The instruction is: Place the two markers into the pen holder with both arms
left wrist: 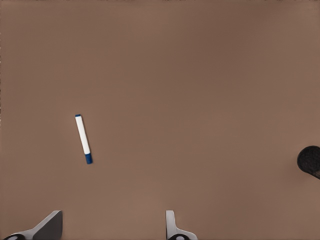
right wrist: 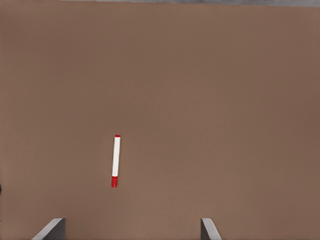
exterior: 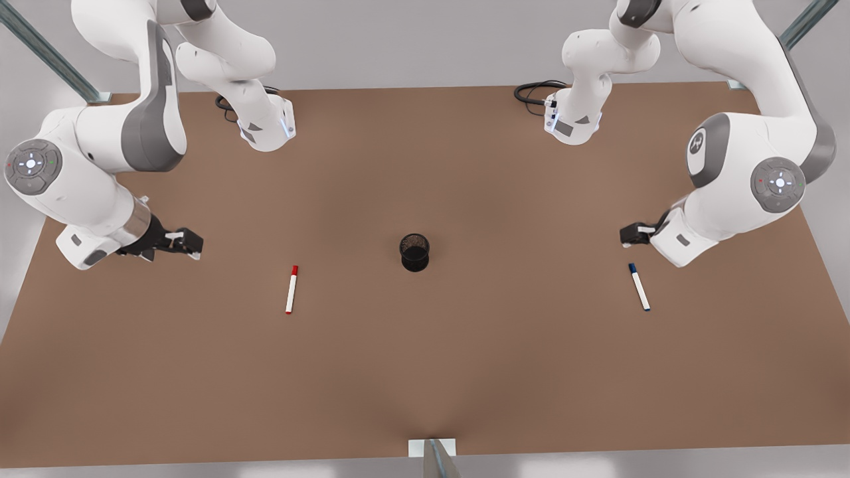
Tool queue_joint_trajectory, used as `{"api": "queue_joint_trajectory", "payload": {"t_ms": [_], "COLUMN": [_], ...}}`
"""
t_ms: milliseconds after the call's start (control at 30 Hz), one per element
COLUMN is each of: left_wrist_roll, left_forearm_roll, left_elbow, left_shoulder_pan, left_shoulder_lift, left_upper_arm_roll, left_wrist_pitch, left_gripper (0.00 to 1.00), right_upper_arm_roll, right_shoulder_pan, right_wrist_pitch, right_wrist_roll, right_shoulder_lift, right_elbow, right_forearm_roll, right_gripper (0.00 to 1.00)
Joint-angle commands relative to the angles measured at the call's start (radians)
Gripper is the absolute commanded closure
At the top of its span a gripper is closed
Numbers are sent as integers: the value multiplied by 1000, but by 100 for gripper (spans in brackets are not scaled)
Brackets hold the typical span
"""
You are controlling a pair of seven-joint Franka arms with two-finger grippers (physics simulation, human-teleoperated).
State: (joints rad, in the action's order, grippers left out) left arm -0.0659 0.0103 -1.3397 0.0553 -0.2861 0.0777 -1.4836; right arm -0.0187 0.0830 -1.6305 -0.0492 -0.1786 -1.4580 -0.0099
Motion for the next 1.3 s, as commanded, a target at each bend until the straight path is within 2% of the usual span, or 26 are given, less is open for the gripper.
{"api": "queue_joint_trajectory", "payload": {"t_ms": [0, 100, 200, 300, 400, 467, 500, 533, 767, 800, 833, 900, 1100, 1267], "left_wrist_roll": [-9, -14, -22, -18, -15, -12, -11, -11, 43, 43, 41, 41, 44, 44], "left_forearm_roll": [8, 5, -6, -15, -13, -12, -9, -9, 46, 46, 46, 46, 48, 49], "left_elbow": [0, 0, -32, -222, -358, -409, -429, -434, -449, -449, -449, -449, -449, -444], "left_shoulder_pan": [0, -80, -184, -221, -226, -241, -241, -241, -238, -238, -238, -239, -241, -236], "left_shoulder_lift": [-4, -77, -208, -223, -226, -246, -252, -262, -309, -317, -324, -331, -347, -361], "left_upper_arm_roll": [-1, -36, -50, -50, -52, -52, -52, -53, -55, -55, -53, -53, -55, -53], "left_wrist_pitch": [-63, -113, -351, -584, -777, -871, -891, -897, -897, -899, -899, -897, -897, -897], "left_gripper": [0, 0, 0, 0, 0, 0, 0, 0, 1, 3, 10, 33, 38, 42], "right_upper_arm_roll": [0, 0, 66, 79, 80, 82, 98, 112, 111, 112, 112, 112, 112, 111], "right_shoulder_pan": [0, 3, 4, 38, 76, 104, 103, 104, 75, 75, 75, 73, 60, 49], "right_wrist_pitch": [-29, -37, -198, -331, -353, -479, -607, -637, -732, -747, -897, -925, -937, -936], "right_wrist_roll": [-54, -54, -57, -77, -144, -216, -257, -324, -365, -365, -356, -347, -350, -347], "right_shoulder_lift": [1, -16, -168, -292, -369, -317, -283, -282, -386, -392, -390, -397, -421, -421], "right_elbow": [-2, -2, -1, 1, -13, -185, -303, -335, -355, -370, -476, -495, -486, -484], "right_forearm_roll": [5, 24, 24, 24, 22, 19, 19, 19, 24, 24, 24, 22, 22, 21], "right_gripper": [0, 0, 0, 0, 0, 3, 3, 3, 4, 5, 5, 5, 6, 25]}}
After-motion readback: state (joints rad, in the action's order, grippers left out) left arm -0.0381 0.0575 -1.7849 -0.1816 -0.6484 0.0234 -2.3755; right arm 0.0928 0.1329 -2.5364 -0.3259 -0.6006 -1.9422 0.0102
